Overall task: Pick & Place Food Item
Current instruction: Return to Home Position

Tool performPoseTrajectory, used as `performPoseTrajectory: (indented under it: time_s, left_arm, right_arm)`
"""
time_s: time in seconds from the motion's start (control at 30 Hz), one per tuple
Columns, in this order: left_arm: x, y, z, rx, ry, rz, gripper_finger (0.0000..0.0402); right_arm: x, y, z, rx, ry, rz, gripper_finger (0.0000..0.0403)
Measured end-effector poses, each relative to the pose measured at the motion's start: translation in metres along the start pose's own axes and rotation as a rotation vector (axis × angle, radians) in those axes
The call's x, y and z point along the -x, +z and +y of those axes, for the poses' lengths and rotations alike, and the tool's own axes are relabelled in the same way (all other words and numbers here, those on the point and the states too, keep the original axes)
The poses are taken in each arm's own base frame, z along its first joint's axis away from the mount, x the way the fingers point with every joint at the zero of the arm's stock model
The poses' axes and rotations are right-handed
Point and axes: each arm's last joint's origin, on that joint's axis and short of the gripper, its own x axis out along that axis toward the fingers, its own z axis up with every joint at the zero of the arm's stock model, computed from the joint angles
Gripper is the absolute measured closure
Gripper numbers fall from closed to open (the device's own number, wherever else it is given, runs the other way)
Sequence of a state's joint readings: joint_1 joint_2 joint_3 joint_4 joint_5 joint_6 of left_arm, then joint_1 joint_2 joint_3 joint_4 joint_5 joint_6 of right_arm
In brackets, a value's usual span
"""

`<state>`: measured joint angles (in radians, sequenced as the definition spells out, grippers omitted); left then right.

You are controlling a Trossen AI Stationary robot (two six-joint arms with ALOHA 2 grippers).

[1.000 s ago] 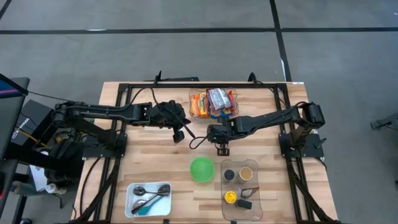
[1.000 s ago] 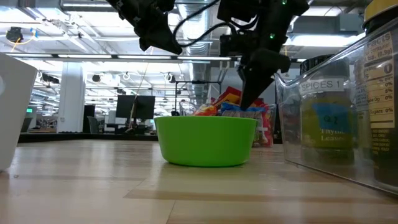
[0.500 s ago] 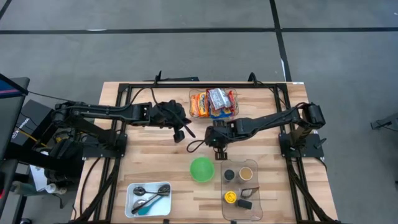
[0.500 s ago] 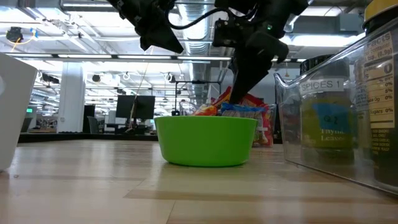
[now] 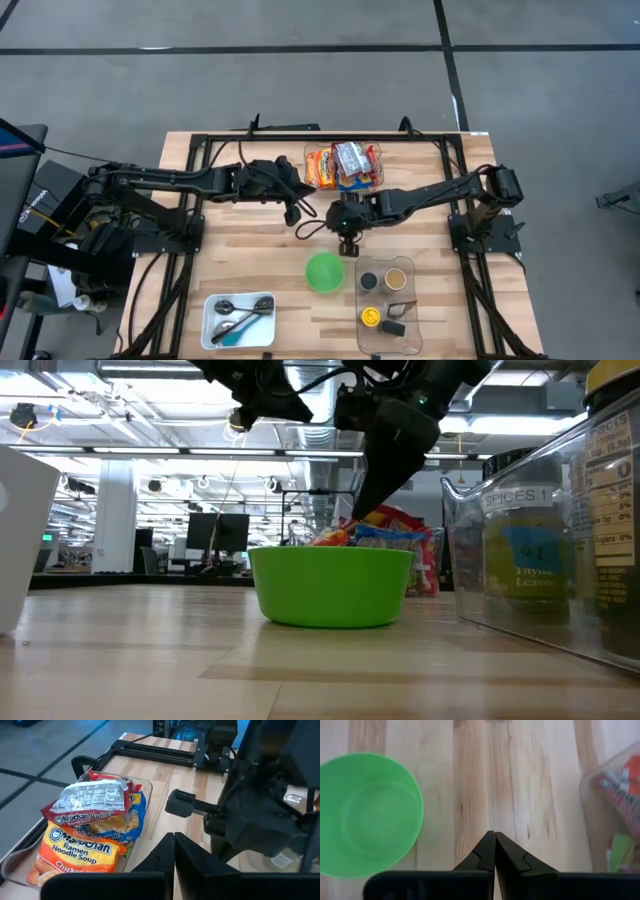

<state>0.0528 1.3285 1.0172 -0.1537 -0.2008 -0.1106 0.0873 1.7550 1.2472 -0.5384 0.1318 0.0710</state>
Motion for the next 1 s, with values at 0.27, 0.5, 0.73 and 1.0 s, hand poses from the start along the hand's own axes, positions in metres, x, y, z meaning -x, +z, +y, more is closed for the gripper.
performPoseTrajectory:
  time_s: [0.27, 0.5, 0.73, 1.0]
  left_arm:
    - [0.005, 0.001, 0.001, -0.029, 0.0, -0.004, 0.0395]
    - [0.046, 0.015, 0.008, -0.012, -0.008, -0.084, 0.0393]
    - [0.113, 0.025, 0.02, 0.012, -0.021, -0.215, 0.0394]
    - [0.18, 0.019, 0.035, 0.038, -0.033, -0.333, 0.0395]
  right_arm:
    - [0.0, 0.001, 0.002, 0.047, 0.004, -0.017, 0.0403]
    - [0.0, 0.002, 0.002, 0.052, 0.004, -0.024, 0.0403]
    - [0.0, 0.003, 0.002, 0.055, 0.005, -0.031, 0.0403]
    - [0.001, 0.007, 0.002, 0.072, 0.009, -0.068, 0.0403]
